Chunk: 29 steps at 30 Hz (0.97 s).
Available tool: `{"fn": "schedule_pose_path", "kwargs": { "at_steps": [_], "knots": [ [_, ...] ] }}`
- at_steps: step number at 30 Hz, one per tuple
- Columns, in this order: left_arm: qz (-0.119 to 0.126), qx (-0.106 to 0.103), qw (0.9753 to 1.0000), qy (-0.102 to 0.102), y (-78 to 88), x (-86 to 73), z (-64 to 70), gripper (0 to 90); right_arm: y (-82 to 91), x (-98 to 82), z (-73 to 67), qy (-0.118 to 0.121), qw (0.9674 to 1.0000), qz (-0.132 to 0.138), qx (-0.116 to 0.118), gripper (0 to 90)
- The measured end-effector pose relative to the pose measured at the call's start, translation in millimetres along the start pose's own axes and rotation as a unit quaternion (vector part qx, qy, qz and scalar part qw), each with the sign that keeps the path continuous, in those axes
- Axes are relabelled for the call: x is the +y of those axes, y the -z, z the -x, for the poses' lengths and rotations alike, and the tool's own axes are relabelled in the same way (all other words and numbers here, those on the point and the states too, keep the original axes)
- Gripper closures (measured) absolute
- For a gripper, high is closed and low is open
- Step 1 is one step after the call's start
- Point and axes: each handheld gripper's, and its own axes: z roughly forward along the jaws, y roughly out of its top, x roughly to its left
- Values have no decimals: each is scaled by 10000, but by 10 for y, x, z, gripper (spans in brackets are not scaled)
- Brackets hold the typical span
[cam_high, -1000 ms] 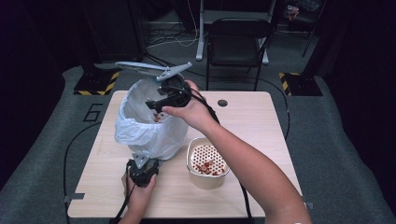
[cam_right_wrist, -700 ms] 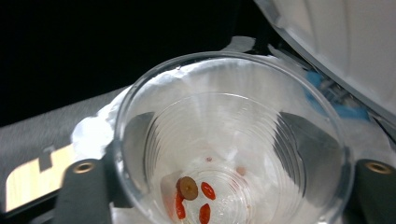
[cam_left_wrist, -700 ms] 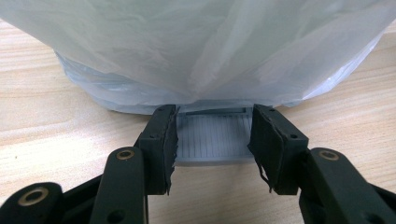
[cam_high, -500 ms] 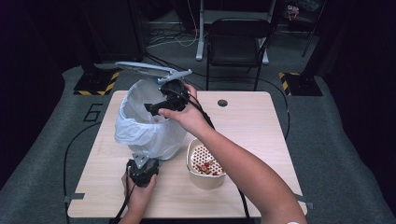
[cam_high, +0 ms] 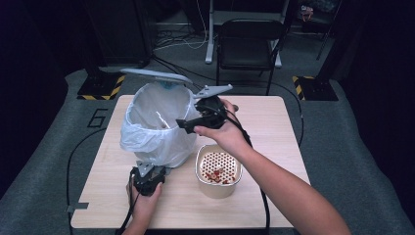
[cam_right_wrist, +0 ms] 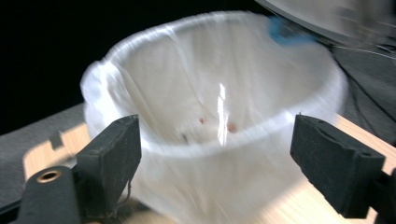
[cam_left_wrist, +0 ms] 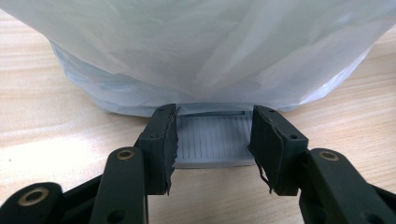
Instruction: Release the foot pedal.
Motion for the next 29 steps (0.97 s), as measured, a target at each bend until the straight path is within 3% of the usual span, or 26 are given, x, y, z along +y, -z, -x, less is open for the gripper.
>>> {"fn": "schedule_pose_path", "kwargs": {
  "at_steps": [2, 4, 6, 10, 16, 23, 25, 29],
  "knots": [
    [-46, -41, 10000, 11, 47, 19, -44, 479, 95, -98, 86, 7, 9999, -33, -141, 169],
    [84, 17, 9997, 249, 97, 51, -84, 446, 188, -192, 201, -50, 9997, 7, -259, 177],
    [4, -20, 9990, 453, 134, 66, -122, 432, 258, -262, 295, -115, 9992, 68, -365, 181],
    [77, 61, 9987, 499, 205, 103, -211, 429, 354, -377, 416, -259, 9981, 134, -550, 188],
    [-201, 190, 9981, 557, 237, 129, -335, 419, 463, -545, 541, -248, 9970, 121, -724, 190],
    [-475, 218, 9978, 404, 288, 174, -458, 385, 549, -788, 657, -286, 9954, 40, -917, 190],
    [-586, 149, 9973, 425, 298, 176, -510, 374, 582, -873, 698, -142, 9942, -2, -1066, 190],
    [-603, 192, 9978, 211, 320, 150, -612, 361, 637, -1074, 748, -182, 9923, -71, -1226, 189]
  ]
}}
